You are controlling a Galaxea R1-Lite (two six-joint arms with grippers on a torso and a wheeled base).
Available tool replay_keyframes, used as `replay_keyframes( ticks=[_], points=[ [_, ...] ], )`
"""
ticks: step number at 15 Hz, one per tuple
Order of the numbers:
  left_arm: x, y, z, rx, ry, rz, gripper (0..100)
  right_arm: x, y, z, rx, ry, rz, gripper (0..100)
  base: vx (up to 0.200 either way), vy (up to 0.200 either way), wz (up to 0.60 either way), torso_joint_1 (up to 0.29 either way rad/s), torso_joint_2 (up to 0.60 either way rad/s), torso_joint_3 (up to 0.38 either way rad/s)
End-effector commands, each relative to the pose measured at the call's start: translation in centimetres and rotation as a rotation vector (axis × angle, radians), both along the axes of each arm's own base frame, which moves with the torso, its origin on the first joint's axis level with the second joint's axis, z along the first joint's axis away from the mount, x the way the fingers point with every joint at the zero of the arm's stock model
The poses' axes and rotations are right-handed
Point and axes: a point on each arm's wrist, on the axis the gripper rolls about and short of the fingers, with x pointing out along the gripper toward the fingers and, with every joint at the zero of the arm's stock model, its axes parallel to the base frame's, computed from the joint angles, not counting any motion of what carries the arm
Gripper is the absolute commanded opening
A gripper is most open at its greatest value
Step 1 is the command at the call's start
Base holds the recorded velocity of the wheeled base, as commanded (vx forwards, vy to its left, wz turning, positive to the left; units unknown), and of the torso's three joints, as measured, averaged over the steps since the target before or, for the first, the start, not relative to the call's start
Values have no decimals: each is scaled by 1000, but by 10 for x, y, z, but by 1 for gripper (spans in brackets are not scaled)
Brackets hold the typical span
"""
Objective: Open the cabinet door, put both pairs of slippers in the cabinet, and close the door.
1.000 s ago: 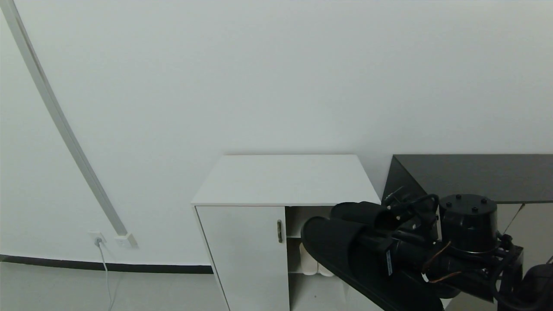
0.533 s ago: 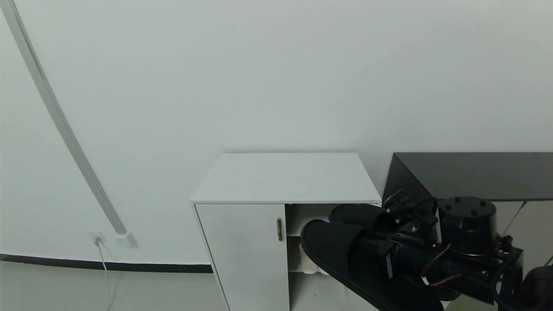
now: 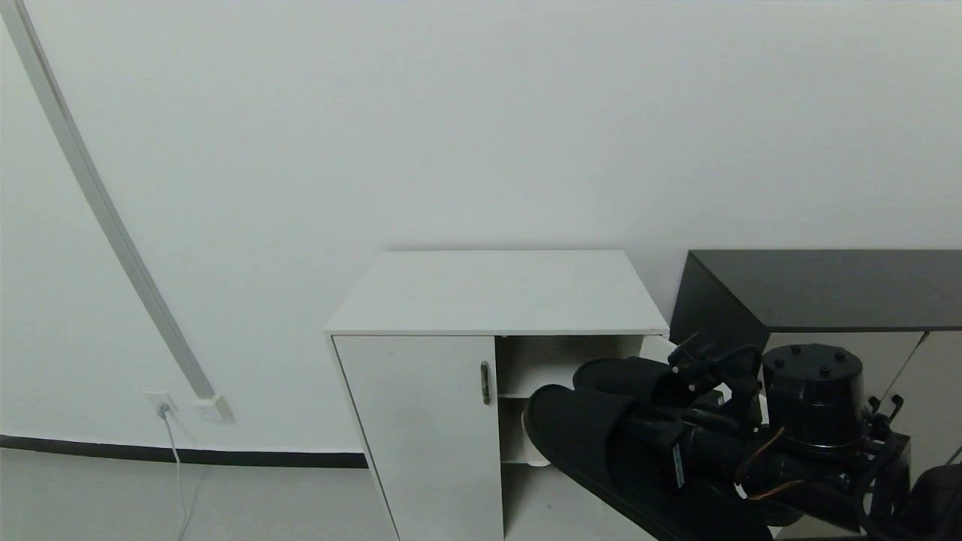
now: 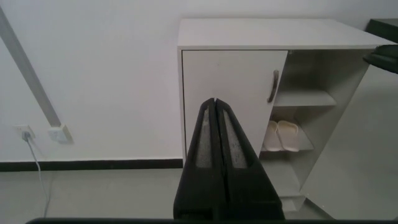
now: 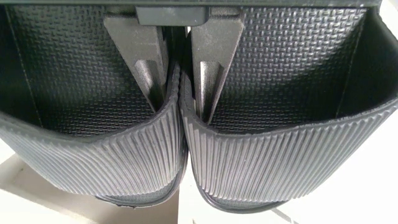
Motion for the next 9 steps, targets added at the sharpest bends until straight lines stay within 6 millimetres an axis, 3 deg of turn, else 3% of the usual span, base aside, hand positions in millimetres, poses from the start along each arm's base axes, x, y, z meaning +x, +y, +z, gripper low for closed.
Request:
replay_keyframes(
  ticks=[1, 9],
  points=[
    [0, 0, 0, 0, 1, 0, 0, 0, 0, -1, -2, 3, 1, 0, 0, 0, 0, -163, 378, 217],
    [0, 0, 0, 0, 0, 0, 0, 0, 0, -2, -4, 5, 1, 0, 0, 0, 0, -207, 501, 286]
  ],
)
